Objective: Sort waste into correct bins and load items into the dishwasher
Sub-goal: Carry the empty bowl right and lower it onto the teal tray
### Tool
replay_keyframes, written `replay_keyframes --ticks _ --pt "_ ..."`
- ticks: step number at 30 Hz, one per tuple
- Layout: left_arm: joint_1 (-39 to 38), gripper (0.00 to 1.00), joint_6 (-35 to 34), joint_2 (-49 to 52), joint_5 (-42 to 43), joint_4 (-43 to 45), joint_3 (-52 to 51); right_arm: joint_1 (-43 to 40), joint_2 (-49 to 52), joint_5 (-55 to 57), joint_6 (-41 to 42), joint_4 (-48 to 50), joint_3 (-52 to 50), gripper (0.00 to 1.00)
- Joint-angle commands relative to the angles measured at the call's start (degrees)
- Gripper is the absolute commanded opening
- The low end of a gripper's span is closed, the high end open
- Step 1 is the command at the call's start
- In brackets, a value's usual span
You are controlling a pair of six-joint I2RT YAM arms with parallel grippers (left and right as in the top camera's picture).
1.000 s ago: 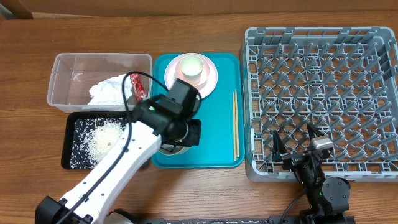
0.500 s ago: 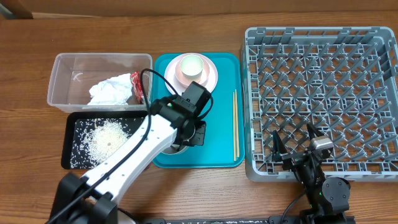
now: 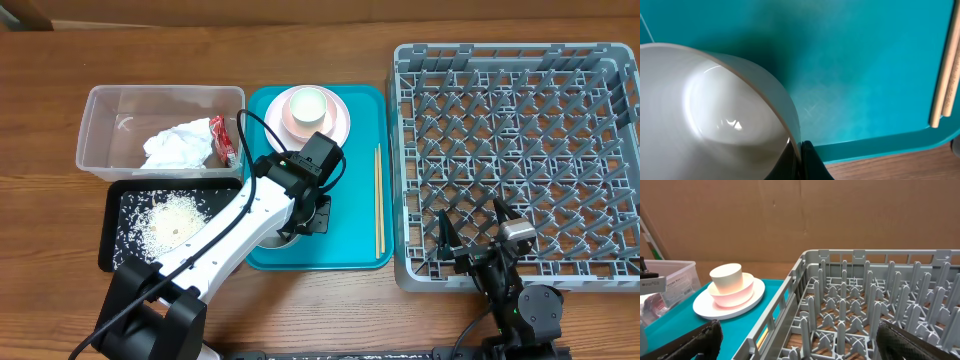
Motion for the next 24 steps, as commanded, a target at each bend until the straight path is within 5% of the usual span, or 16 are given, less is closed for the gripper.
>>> replay_keyframes --ticks 1,24 --pt "-0.4 0.04 -0.7 0.5 -1.8 0.2 1.0 -0.1 -0.6 0.1 -0.4 0.2 -0.6 1.00" --pt "-0.5 0.06 -0.8 1.1 -1.6 6.5 -2.8 -0.1 -0.6 0.1 -0.4 0.2 -0.6 1.00"
